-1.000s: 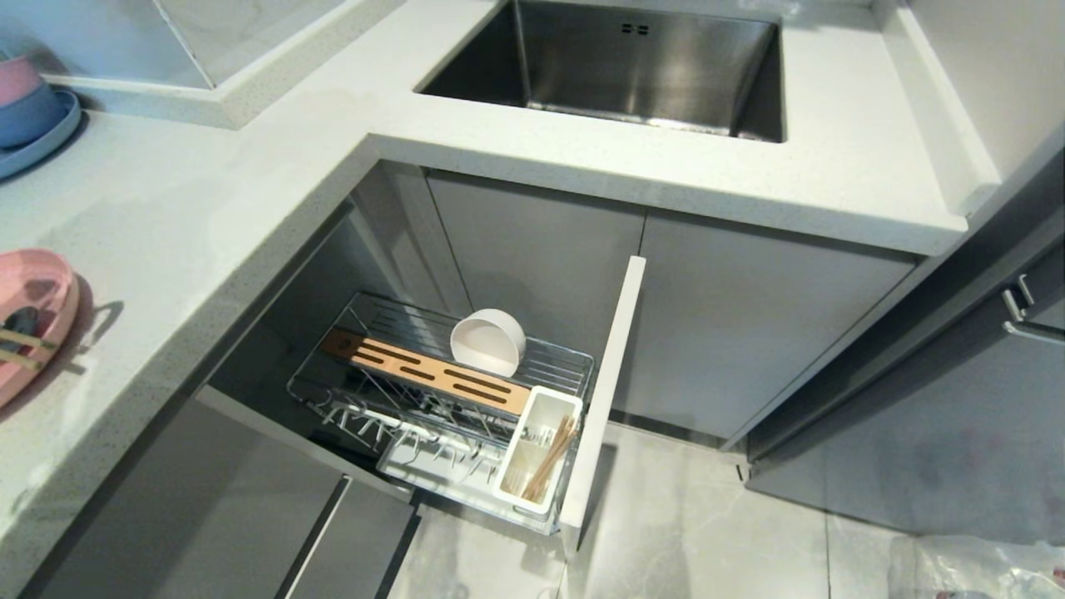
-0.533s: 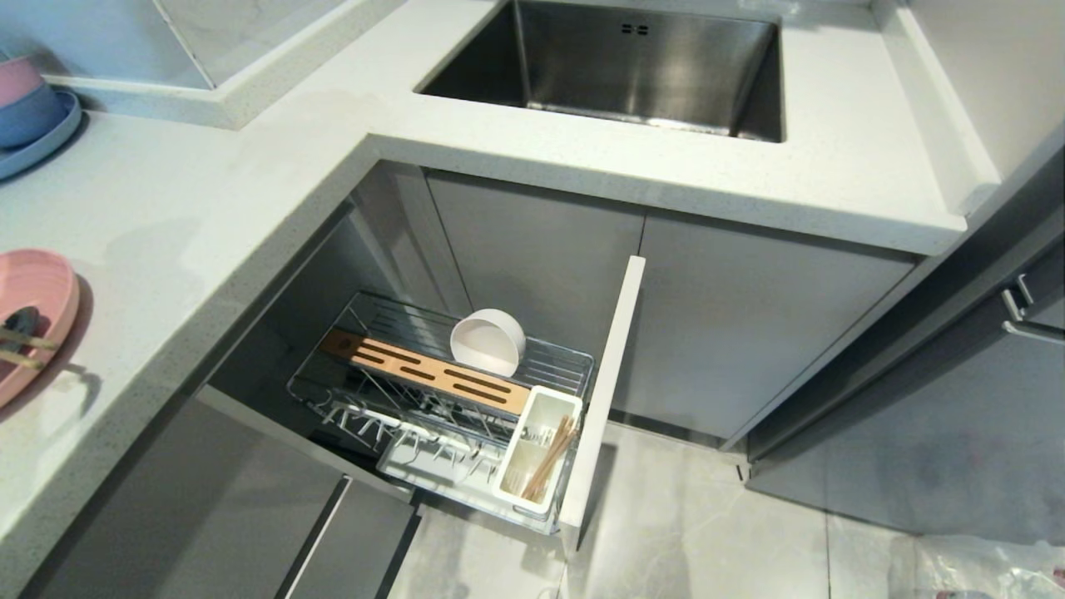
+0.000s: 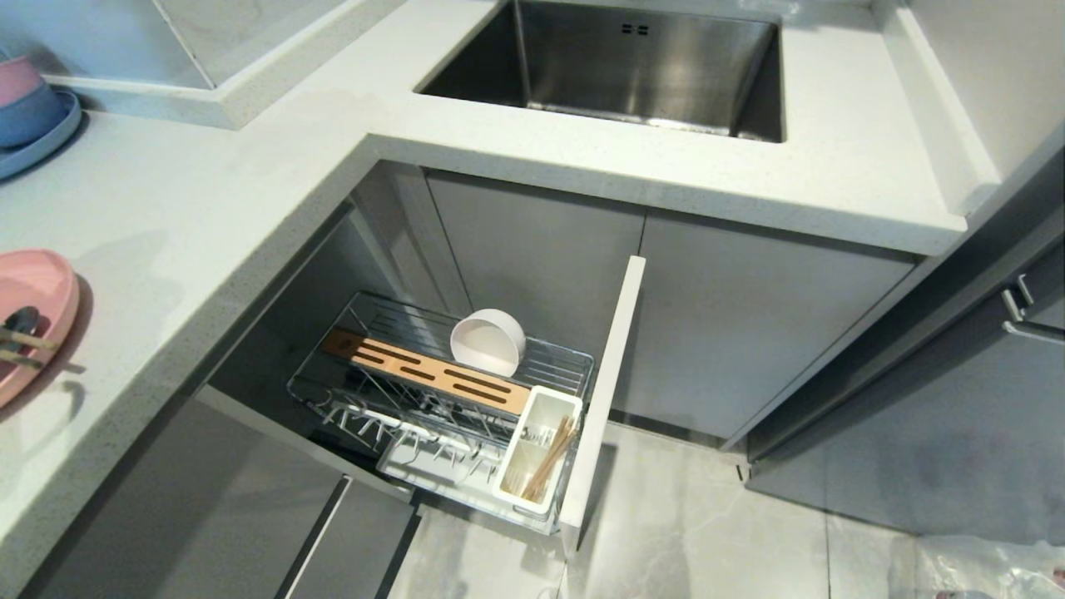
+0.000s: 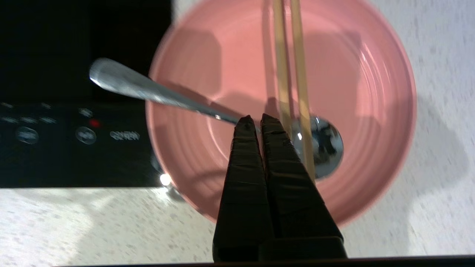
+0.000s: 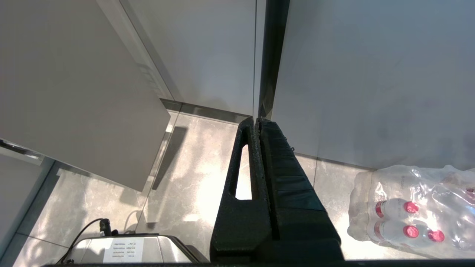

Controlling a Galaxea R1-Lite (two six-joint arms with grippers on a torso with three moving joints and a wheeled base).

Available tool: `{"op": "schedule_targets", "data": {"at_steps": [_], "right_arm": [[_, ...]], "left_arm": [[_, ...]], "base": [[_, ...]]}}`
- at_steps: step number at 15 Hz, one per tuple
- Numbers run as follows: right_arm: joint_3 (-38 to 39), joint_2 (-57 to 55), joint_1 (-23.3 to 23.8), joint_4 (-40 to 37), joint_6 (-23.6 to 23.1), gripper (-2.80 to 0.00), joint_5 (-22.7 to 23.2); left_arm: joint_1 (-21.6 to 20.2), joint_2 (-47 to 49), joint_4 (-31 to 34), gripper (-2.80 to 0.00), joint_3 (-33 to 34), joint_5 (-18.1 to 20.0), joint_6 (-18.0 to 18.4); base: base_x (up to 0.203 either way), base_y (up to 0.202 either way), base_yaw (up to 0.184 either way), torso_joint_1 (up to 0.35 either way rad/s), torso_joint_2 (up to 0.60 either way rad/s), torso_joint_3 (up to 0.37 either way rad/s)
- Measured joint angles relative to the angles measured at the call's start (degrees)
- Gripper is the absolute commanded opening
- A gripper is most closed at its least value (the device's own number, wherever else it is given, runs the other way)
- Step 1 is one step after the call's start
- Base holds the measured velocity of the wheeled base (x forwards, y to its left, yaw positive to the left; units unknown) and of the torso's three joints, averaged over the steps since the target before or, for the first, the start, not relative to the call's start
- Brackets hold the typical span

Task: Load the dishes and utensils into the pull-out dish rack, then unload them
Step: Pick up the chopsticks and place it in the cupboard

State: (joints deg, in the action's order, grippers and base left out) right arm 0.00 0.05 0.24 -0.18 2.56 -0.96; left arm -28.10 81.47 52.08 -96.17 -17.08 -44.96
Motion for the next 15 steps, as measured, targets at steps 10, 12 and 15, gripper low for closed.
{"op": "schedule_targets", "data": {"at_steps": [10,12,15], "right_arm": [[0.00,0.00,-0.02,0.00,0.00,-2.80,0.00],[0.00,0.00,-0.02,0.00,0.00,-2.80,0.00],[0.00,0.00,-0.02,0.00,0.00,-2.80,0.00]], "left_arm": [[-0.50,1.07,5.77,0.00,-0.27,14.09,0.01],[-0.50,1.34,5.50,0.00,-0.20,14.30,-0.64],[-0.45,1.87,3.79,0.00,-0.09,16.13,-3.29]], "base": [[0.000,0.000,0.000,0.000,0.00,0.000],[0.000,0.000,0.000,0.000,0.00,0.000],[0.000,0.000,0.000,0.000,0.00,0.000]]}}
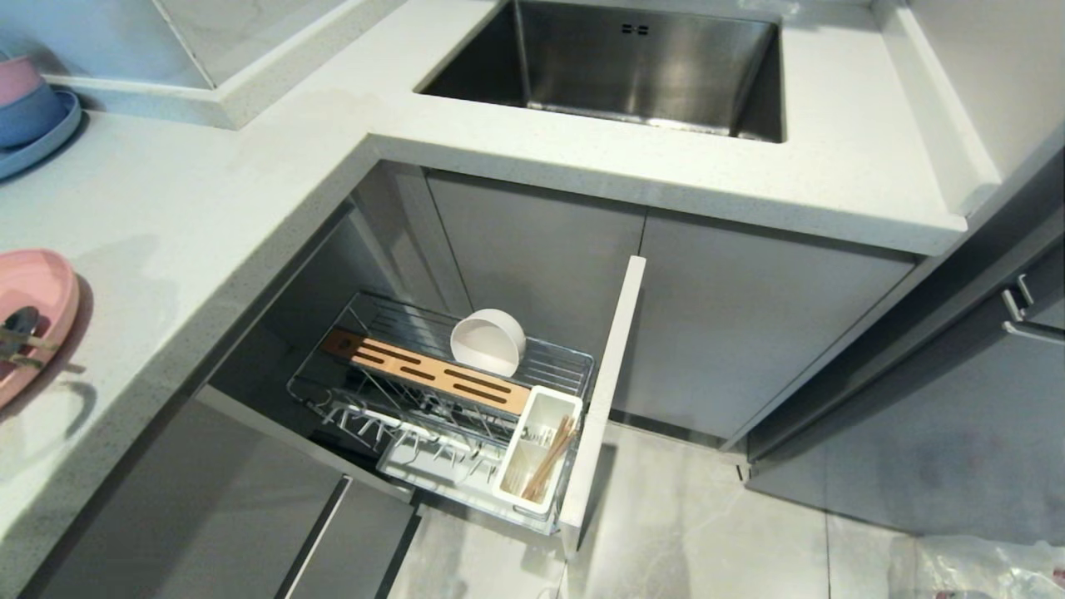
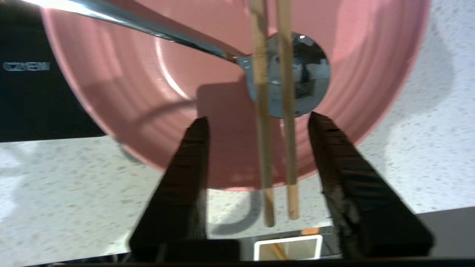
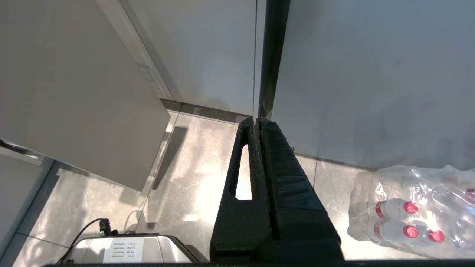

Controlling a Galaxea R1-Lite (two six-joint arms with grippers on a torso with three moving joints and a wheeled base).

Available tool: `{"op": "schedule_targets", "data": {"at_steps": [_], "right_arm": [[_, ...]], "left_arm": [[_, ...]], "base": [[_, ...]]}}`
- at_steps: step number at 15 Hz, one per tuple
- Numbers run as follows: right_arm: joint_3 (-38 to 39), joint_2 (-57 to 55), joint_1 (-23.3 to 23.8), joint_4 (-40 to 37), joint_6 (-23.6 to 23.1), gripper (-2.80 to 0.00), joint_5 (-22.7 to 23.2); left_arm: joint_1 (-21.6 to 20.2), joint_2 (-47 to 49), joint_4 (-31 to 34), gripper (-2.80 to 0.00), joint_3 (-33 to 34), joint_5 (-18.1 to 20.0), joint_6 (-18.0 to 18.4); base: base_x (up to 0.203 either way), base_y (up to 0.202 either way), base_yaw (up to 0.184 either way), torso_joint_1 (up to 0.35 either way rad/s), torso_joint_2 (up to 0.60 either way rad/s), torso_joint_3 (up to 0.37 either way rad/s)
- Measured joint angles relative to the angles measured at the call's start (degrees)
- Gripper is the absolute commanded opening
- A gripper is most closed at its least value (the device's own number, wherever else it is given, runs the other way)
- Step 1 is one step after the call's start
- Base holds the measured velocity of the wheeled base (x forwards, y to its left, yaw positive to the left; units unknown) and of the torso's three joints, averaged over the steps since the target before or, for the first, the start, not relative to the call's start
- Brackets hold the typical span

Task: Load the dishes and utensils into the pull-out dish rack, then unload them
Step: Pick up the chopsticks and place it in the cupboard

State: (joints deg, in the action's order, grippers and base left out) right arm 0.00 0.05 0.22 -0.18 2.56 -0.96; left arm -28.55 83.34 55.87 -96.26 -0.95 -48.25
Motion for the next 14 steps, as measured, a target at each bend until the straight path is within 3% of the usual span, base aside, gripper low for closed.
{"op": "schedule_targets", "data": {"at_steps": [5,14], "right_arm": [[0.00,0.00,0.00,0.00,-0.01,-2.80,0.00],[0.00,0.00,0.00,0.00,0.03,-2.80,0.00]], "left_arm": [[0.39,0.38,-2.26,0.00,1.91,0.85,-1.89],[0.85,1.69,-5.54,0.00,5.85,1.10,-1.88]], "base": [[0.000,0.000,0.000,0.000,0.00,0.000],[0.000,0.000,0.000,0.000,0.00,0.000]]}}
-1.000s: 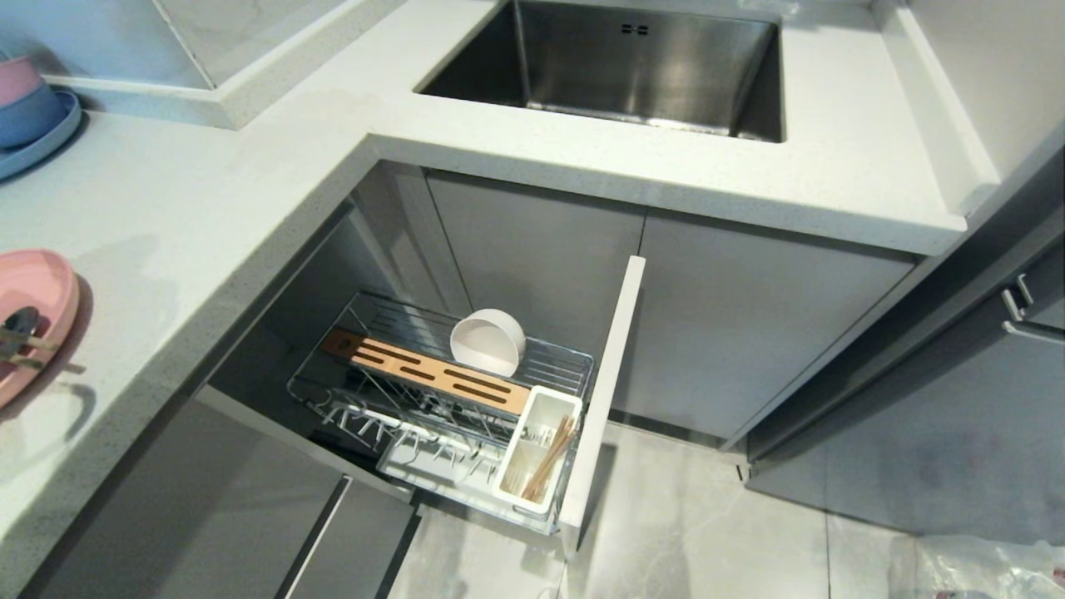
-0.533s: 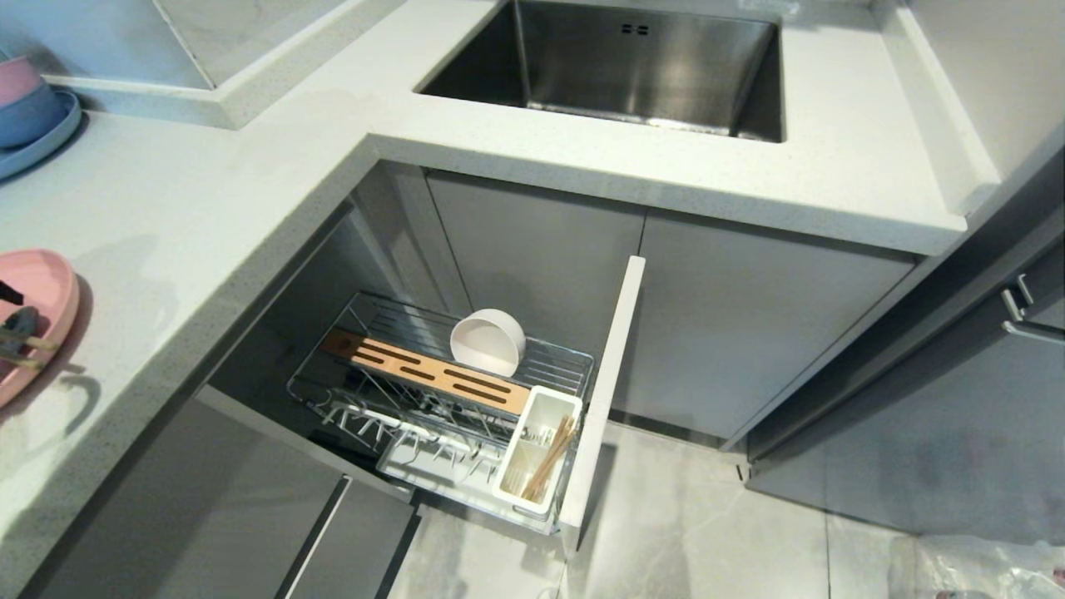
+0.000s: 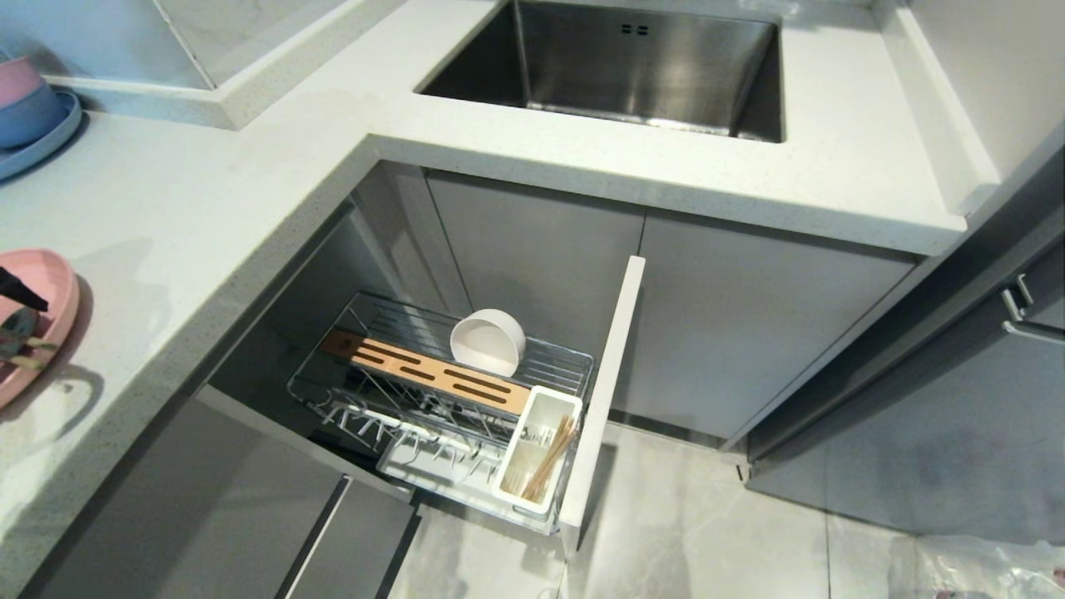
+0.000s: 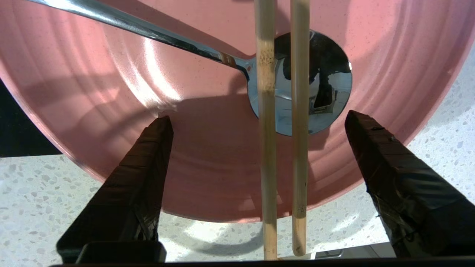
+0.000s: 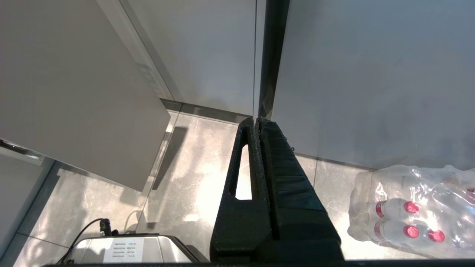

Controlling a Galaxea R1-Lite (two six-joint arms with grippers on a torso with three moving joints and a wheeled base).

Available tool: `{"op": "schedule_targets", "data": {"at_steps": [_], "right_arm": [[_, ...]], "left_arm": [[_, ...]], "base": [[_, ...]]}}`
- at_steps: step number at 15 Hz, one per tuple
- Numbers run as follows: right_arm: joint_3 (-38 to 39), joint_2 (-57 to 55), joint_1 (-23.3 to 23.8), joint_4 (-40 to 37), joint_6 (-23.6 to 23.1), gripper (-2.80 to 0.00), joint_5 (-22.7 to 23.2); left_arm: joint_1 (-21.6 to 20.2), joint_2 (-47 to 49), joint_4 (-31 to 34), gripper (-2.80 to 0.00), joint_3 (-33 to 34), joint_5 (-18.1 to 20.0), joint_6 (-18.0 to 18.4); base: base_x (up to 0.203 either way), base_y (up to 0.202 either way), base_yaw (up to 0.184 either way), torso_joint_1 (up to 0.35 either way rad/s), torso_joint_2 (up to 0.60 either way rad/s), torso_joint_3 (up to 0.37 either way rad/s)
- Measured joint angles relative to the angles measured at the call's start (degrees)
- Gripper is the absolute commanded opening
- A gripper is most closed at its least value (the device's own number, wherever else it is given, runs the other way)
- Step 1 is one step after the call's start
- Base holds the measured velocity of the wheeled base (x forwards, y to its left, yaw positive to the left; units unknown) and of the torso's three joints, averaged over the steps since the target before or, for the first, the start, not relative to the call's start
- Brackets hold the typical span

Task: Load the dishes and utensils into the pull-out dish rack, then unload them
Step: Pick up the chopsticks and place it in the cupboard

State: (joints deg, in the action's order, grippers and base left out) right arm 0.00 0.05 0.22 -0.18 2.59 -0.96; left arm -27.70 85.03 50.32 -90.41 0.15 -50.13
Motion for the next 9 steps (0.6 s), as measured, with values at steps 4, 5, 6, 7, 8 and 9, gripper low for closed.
{"op": "schedule_targets", "data": {"at_steps": [4,5,6,7,8,9], "right_arm": [[0.00,0.00,-0.01,0.00,-0.03,-2.80,0.00],[0.00,0.00,-0.01,0.00,-0.03,-2.80,0.00],[0.00,0.00,-0.01,0.00,-0.03,-2.80,0.00],[0.00,0.00,-0.01,0.00,-0.01,-2.80,0.00],[0.00,0.00,-0.01,0.00,-0.03,-2.80,0.00],[0.00,0.00,-0.01,0.01,-0.02,-2.80,0.00]], "left_arm": [[0.02,0.15,-0.07,-2.80,0.44,-0.05,0.13],[0.02,0.17,0.09,-2.80,0.50,-0.07,0.16],[0.02,0.17,0.09,-2.80,0.50,0.01,0.13],[0.02,0.15,0.11,-2.80,0.50,0.07,0.09],[0.05,0.15,0.09,-2.80,0.50,0.12,0.05],[0.05,0.15,0.06,-2.80,0.38,0.14,0.05]], "base": [[0.000,0.000,0.000,0.000,0.00,0.000],[0.000,0.000,0.000,0.000,0.00,0.000],[0.000,0.000,0.000,0.000,0.00,0.000],[0.000,0.000,0.000,0.000,0.00,0.000],[0.000,0.000,0.000,0.000,0.00,0.000],[0.000,0.000,0.000,0.000,0.00,0.000]]}}
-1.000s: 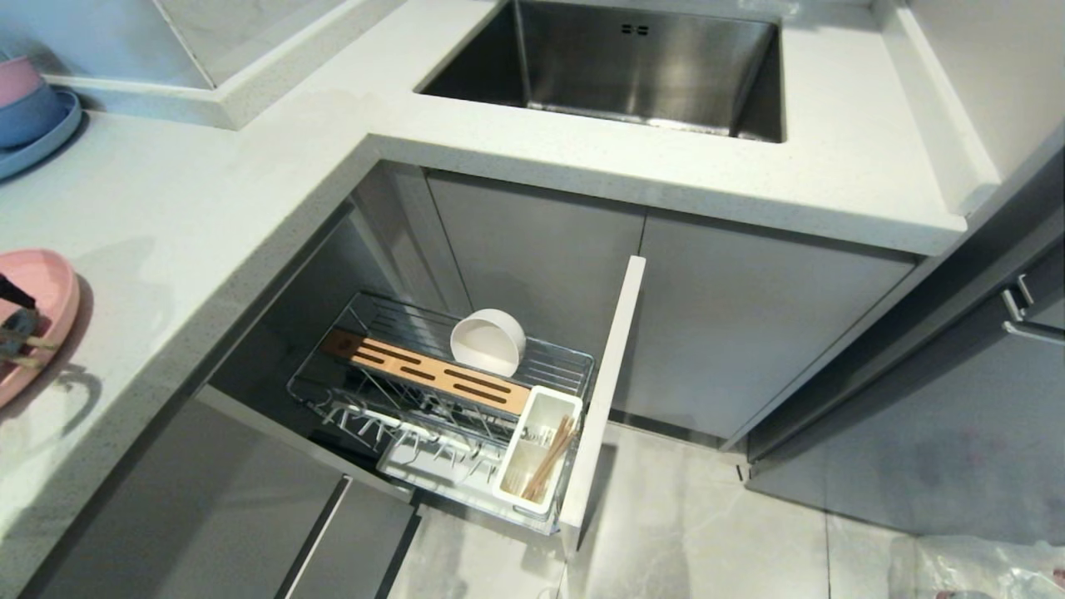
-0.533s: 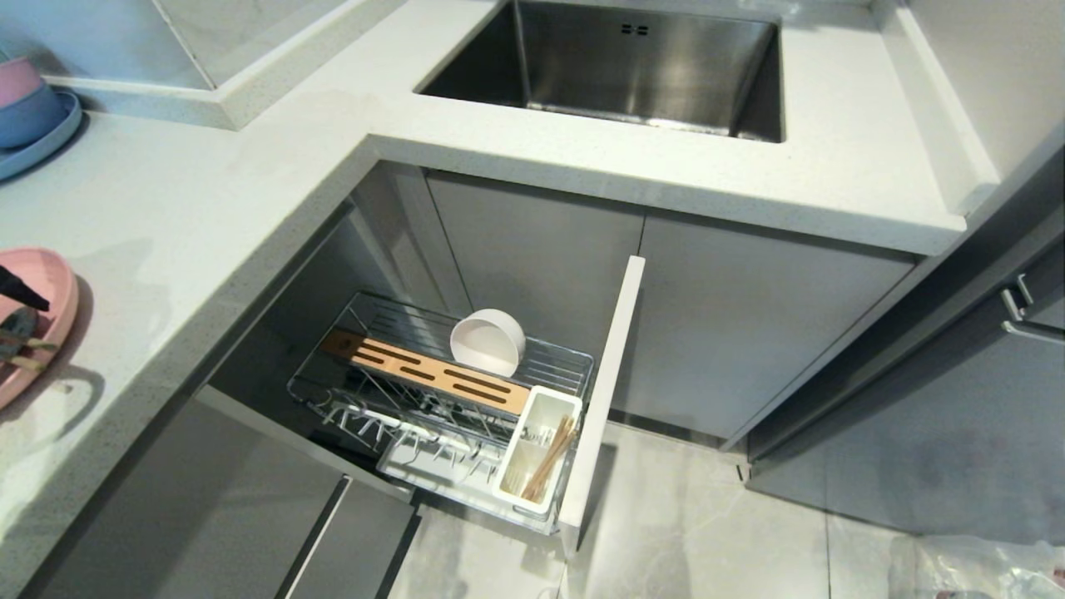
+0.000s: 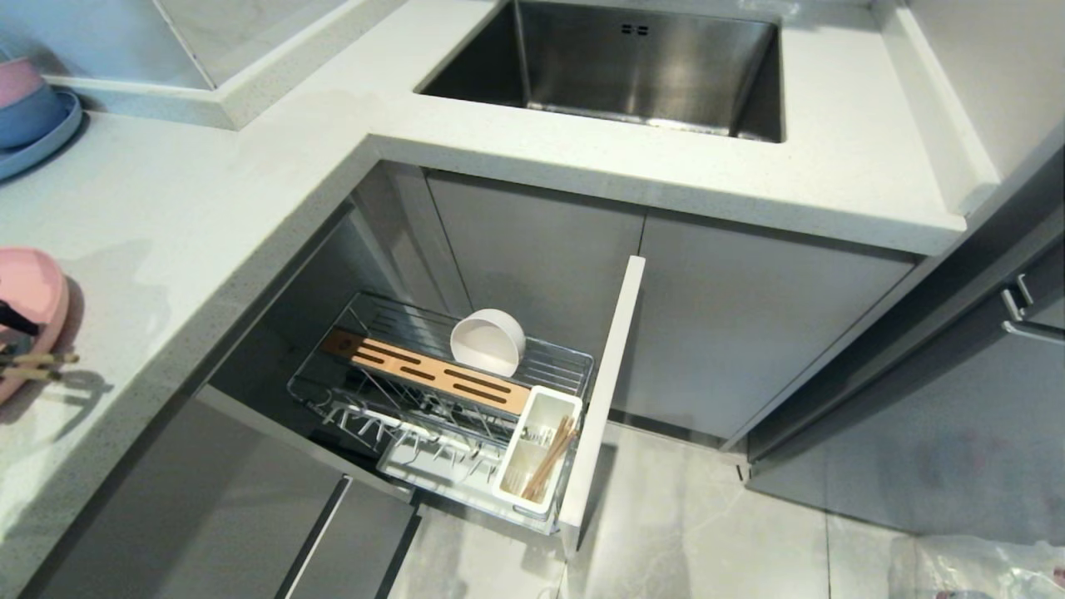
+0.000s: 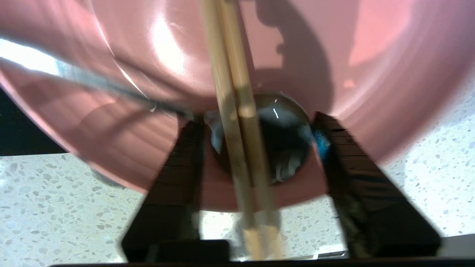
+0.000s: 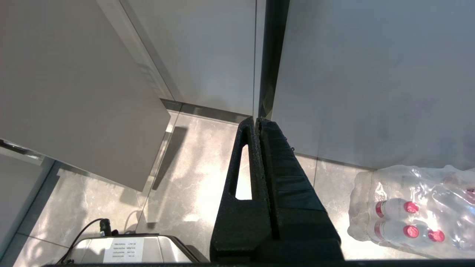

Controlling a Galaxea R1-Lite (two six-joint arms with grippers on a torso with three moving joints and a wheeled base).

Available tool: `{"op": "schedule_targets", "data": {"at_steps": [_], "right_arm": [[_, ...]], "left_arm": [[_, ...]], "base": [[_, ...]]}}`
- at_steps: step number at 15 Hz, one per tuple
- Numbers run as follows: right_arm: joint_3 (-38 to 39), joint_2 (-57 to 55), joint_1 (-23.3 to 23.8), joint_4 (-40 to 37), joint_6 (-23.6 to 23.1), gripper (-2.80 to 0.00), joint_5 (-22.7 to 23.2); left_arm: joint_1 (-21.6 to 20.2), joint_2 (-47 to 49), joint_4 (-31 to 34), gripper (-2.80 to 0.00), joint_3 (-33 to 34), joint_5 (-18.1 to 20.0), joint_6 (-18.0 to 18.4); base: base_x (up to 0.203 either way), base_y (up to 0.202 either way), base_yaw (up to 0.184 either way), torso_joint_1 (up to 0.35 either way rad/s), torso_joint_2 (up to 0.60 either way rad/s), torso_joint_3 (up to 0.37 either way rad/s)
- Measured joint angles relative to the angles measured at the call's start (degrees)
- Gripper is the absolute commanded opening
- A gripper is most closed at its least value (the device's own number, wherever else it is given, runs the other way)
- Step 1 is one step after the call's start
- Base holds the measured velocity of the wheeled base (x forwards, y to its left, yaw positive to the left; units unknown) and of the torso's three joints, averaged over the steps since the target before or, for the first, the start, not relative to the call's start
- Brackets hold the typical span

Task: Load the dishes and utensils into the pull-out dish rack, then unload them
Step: Pick up the chopsticks and place it in the cupboard

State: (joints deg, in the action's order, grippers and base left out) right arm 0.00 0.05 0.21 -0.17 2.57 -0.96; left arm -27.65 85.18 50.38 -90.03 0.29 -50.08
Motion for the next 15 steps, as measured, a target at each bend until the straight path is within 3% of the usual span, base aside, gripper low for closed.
{"op": "schedule_targets", "data": {"at_steps": [15], "right_arm": [[0.00,0.00,0.04,-0.01,0.02,-2.80,0.01]], "left_arm": [[0.41,-0.12,0.08,-2.80,-1.27,-0.05,-0.16]], "base": [[0.000,0.000,0.000,0.000,0.00,0.000]]}}
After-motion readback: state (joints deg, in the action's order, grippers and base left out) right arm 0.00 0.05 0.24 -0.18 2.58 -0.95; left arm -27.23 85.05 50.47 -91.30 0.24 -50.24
